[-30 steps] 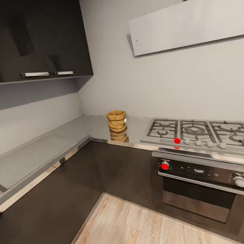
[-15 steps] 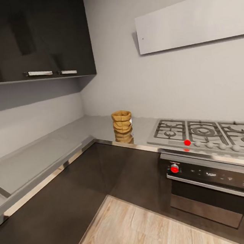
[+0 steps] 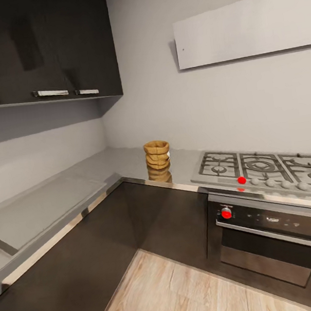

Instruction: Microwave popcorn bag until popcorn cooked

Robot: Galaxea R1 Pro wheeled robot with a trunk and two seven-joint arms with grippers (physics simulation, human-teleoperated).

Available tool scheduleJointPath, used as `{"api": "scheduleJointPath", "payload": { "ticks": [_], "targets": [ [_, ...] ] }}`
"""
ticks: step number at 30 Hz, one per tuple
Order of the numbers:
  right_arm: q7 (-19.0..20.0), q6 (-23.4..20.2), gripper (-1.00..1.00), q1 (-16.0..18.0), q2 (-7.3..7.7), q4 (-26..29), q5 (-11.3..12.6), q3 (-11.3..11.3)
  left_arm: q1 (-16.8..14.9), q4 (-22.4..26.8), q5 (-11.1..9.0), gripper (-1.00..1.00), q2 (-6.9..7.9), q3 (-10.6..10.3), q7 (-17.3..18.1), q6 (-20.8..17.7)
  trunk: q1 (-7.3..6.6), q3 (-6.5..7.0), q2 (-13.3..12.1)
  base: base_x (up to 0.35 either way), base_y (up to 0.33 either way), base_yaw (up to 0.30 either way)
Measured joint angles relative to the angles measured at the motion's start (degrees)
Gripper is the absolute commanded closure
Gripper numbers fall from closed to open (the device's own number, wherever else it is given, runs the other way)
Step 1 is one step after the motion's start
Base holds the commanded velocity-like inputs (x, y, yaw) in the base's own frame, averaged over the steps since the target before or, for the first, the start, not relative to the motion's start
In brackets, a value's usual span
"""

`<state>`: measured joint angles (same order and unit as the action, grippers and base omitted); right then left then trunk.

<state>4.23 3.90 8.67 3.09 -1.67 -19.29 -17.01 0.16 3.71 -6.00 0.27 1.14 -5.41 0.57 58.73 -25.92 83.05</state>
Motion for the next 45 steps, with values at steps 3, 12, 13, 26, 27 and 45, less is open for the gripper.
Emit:
{"api": "scheduleJointPath", "payload": {
  "ticks": [3,12,13,26,27,45],
  "targets": [
    [0.0,0.0,-1.00,0.0,0.00,0.0,0.0,0.0,0.0,0.0,0.0,-1.00,0.00,0.0,0.0,0.0,0.00,0.00,0.0,0.000,0.004,-0.240],
    [-0.1,0.0,-1.00,0.0,-0.08,0.0,-0.1,0.0,0.0,0.0,0.0,-1.00,0.00,-0.1,0.0,0.0,0.00,0.00,0.0,0.000,0.000,-0.237],
    [-0.1,0.0,-1.00,0.0,-0.10,0.0,-0.1,0.0,0.0,0.0,0.0,-1.00,0.00,-0.1,0.0,0.0,0.00,0.00,0.0,0.000,0.000,-0.225],
    [-0.1,0.1,-1.00,0.0,-0.02,0.0,-3.1,0.0,0.0,-0.1,0.0,-1.00,0.04,-0.1,0.0,-0.1,-0.02,0.00,0.0,0.045,0.032,-0.030],
    [-0.1,0.1,-1.00,0.0,0.00,0.0,-3.2,0.0,0.0,-0.2,0.0,-1.00,0.07,-0.1,0.1,-0.1,-0.03,0.00,0.0,0.244,0.192,0.000],
    [-0.1,0.1,-1.00,0.0,-0.13,0.0,-3.4,0.0,0.0,-0.1,0.1,-1.00,0.09,-0.1,0.1,0.0,-0.02,0.00,0.0,0.230,0.207,-0.013]
  ]
}}
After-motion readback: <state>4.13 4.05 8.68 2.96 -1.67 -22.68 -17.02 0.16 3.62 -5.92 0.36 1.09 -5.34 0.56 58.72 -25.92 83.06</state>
